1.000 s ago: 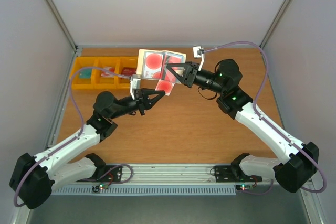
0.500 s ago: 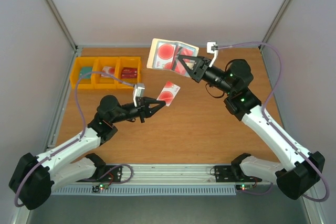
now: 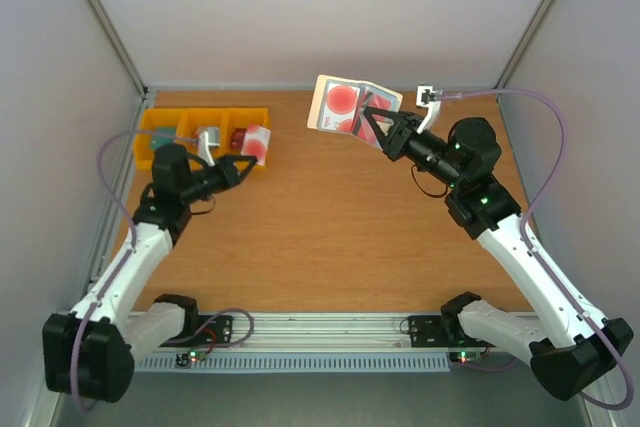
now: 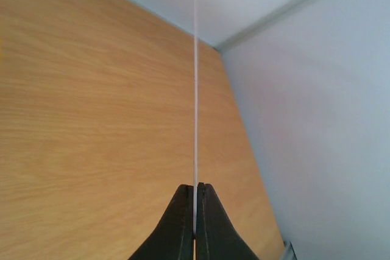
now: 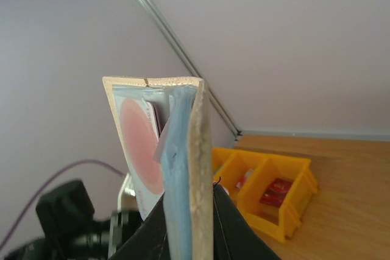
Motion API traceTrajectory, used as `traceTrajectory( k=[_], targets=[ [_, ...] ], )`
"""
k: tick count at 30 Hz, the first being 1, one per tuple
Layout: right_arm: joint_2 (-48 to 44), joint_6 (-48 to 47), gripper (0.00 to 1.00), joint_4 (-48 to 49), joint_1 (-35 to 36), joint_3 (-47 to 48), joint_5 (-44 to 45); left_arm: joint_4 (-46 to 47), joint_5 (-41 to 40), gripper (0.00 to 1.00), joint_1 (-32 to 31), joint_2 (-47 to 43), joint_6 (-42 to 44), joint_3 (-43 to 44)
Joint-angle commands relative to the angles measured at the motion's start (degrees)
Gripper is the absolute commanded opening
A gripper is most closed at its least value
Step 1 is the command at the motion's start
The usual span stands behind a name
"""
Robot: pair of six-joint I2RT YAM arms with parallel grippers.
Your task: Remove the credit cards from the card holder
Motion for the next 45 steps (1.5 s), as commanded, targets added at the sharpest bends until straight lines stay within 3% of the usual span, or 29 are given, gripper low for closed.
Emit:
traceTrajectory(
  k=[1,5,7,13,19,28,37,45],
  targets=[
    [-1.53,-4.39,0.04,-4.50,-0.51,1.40,-0.38,-21.73,0.88,0.00,9.85,5.66,0.55,10.96],
    [-2.24,-7.38,0.04,-7.91,-0.64,2.11,-2.99,-29.28,3.02,0.00,19.29,13.28,3.97,21.62],
    [-2.99,-9.14,0.04,-9.45,-0.69,2.11,-4.03,-37.86,7.42,0.00,20.91,18.83,14.11,30.30],
    [-4.60,-11.14,0.05,-12.39,-0.71,1.46,-4.49,-83.10,9.52,0.00,22.05,40.99,64.22,66.00],
    [-4.76,-11.43,0.05,-13.30,-0.68,0.83,-5.30,-106.51,-0.95,0.00,23.51,63.35,83.00,93.19],
    [-0.62,-10.17,0.05,-12.03,-0.64,1.91,-7.37,-100.76,-14.10,0.00,25.41,71.04,90.82,96.16],
    [1.73,-8.95,0.04,-11.01,-0.64,2.12,-8.03,-97.18,-15.99,0.00,26.27,78.83,90.12,100.78],
    [2.79,-8.77,0.04,-11.09,-0.65,2.04,-8.44,-88.81,-15.37,0.00,26.18,82.23,82.72,102.76]
  ],
)
